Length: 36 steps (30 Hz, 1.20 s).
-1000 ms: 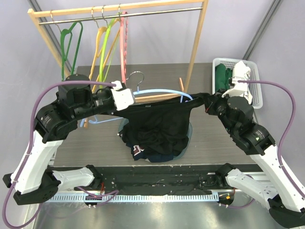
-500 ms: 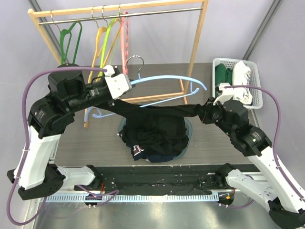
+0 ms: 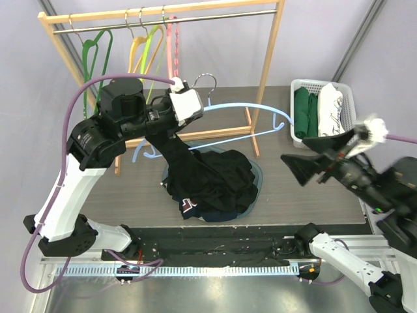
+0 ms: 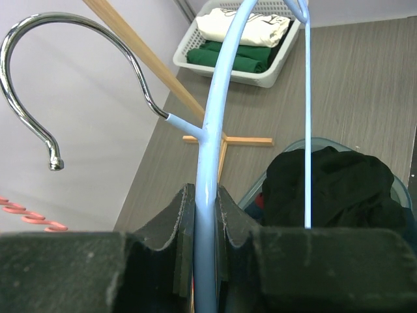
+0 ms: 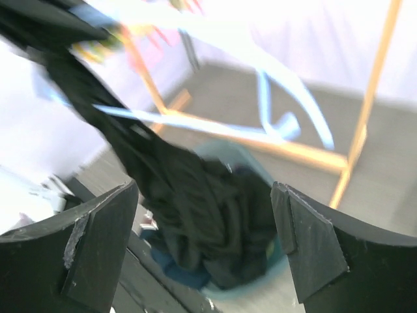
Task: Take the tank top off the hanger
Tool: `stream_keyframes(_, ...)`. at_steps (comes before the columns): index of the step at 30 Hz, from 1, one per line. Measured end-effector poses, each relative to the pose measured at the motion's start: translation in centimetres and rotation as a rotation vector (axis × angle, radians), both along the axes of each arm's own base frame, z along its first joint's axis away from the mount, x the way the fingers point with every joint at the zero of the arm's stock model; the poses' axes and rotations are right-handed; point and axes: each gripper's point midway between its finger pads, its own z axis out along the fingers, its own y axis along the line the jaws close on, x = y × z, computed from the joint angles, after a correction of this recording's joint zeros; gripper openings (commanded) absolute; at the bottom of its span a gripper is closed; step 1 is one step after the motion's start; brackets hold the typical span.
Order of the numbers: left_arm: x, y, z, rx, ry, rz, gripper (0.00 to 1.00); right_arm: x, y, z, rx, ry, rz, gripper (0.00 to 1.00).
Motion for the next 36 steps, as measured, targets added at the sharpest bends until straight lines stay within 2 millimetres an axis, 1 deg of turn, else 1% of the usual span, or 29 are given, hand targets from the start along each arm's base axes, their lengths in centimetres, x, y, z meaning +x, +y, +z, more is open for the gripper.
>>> stream_keyframes(1, 0.0, -0.2, -0.2, 0.003, 0.003, -0.005, 0.0, -0.7, -0.2, 1.4, 0.01, -0.032, 0.016, 0.92)
stream_keyframes(2, -0.1, -0.4, -0.3, 0.006, 0.006, -0.011, 0.0, -1.8, -0.5, 3.4, 0.028, -0.085, 0.037, 0.92)
stream_keyframes(4, -0.4, -0.7, -0.6, 0.01, 0.011, -0.029, 0.0, -3.2, -1.0, 6.2, 0.043, -0.168, 0.058, 0.92)
stream_keyframes(6, -0.9, -1.1, -0.7, 0.016, 0.01, -0.061, 0.0, -4.4, -1.7, 8.3, 0.041, -0.248, 0.064, 0.95)
stream_keyframes(8, -1.5, -1.5, -1.0, 0.029, 0.007, -0.103, 0.0, -4.6, -1.9, 9.1, 0.022, -0.29, 0.062, 0.98)
stream_keyframes(10, -2.1, -1.8, -1.5, 0.045, 0.005, -0.143, 0.0, -4.2, -1.6, 9.4, -0.009, -0.311, 0.07, 1.0)
stream_keyframes(13, -2.9, -1.9, -2.4, 0.081, -0.004, -0.193, 0.0, -2.3, 0.2, 8.5, -0.074, -0.29, 0.118, 1.0)
stream_keyframes(17, -3.6, -1.7, -3.4, 0.127, -0.023, -0.236, 0.0, 0.5, 3.4, 6.1, -0.152, -0.216, 0.211, 1.0)
stream_keyframes(21, -4.2, -1.2, -4.1, 0.161, -0.039, -0.263, 0.0, 1.6, 5.2, 4.1, -0.192, -0.159, 0.285, 1.0)
stream_keyframes(23, -4.5, -1.0, -4.2, 0.168, -0.044, -0.273, 0.0, 1.5, 5.7, 3.5, -0.2, -0.143, 0.321, 1.0)
stream_keyframes(28, -5.3, -0.9, -4.1, 0.173, -0.054, -0.3, 0.0, 0.3, 6.4, 3.5, -0.193, -0.151, 0.397, 1.0)
stream_keyframes(33, -5.6, -0.9, -4.3, 0.185, -0.064, -0.319, 0.0, -0.7, 7.1, 3.5, -0.186, -0.157, 0.475, 1.0)
stream_keyframes(36, -5.7, -0.9, -4.4, 0.189, -0.068, -0.326, 0.0, -0.9, 7.9, 2.8, -0.187, -0.135, 0.529, 1.0)
